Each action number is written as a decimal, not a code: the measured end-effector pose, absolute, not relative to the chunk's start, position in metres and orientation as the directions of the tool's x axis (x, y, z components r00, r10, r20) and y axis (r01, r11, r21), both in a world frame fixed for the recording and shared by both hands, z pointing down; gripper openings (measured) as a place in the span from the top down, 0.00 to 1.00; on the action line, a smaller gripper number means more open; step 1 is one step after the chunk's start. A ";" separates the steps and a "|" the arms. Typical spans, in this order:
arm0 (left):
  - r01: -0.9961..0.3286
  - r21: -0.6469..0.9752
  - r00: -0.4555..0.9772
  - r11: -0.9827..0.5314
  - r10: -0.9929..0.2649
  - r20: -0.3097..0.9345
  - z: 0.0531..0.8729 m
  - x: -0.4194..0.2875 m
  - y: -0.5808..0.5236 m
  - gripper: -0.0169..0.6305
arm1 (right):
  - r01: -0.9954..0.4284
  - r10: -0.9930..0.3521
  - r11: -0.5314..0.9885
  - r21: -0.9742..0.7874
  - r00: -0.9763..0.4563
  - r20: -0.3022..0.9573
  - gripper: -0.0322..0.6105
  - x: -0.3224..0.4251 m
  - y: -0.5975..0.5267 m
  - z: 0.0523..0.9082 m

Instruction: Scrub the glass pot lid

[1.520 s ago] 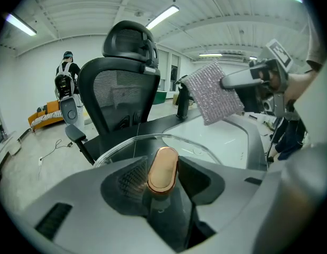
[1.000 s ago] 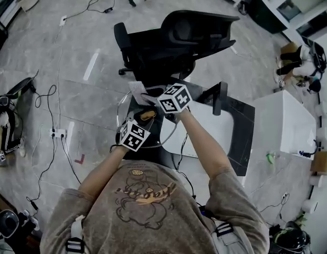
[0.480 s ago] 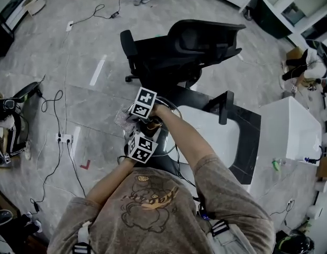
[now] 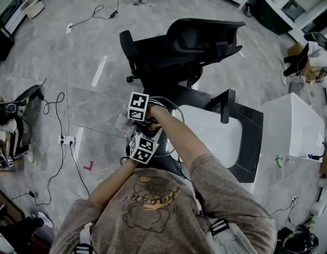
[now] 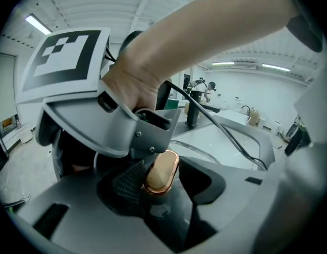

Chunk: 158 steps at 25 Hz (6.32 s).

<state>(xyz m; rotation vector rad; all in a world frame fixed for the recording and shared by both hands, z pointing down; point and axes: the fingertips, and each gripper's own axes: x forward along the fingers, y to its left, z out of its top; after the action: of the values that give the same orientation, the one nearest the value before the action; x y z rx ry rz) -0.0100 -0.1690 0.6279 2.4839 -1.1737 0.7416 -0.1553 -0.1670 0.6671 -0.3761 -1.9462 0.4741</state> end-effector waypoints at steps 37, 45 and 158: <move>-0.744 0.061 0.550 -0.666 -0.557 0.622 0.630 -0.009 -0.172 0.66 | -0.521 -0.053 0.792 -0.320 -0.579 0.813 0.83 0.060 -0.165 0.661; -0.728 0.083 0.559 -0.681 -0.520 0.646 0.630 -0.008 -0.172 0.66 | -0.645 -0.127 0.676 -0.355 -0.577 0.807 0.83 0.063 -0.135 0.662; -0.692 0.096 0.567 -0.716 -0.455 0.687 0.631 -0.010 -0.168 0.68 | -0.014 0.208 0.974 -0.226 -0.339 0.918 0.80 -0.157 -0.218 0.672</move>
<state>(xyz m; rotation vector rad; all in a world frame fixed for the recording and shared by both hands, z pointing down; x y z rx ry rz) -0.0097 -0.1677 0.6309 2.4477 -0.9351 0.9245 -0.1575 -0.2176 0.6721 -0.1398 -1.9053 0.2273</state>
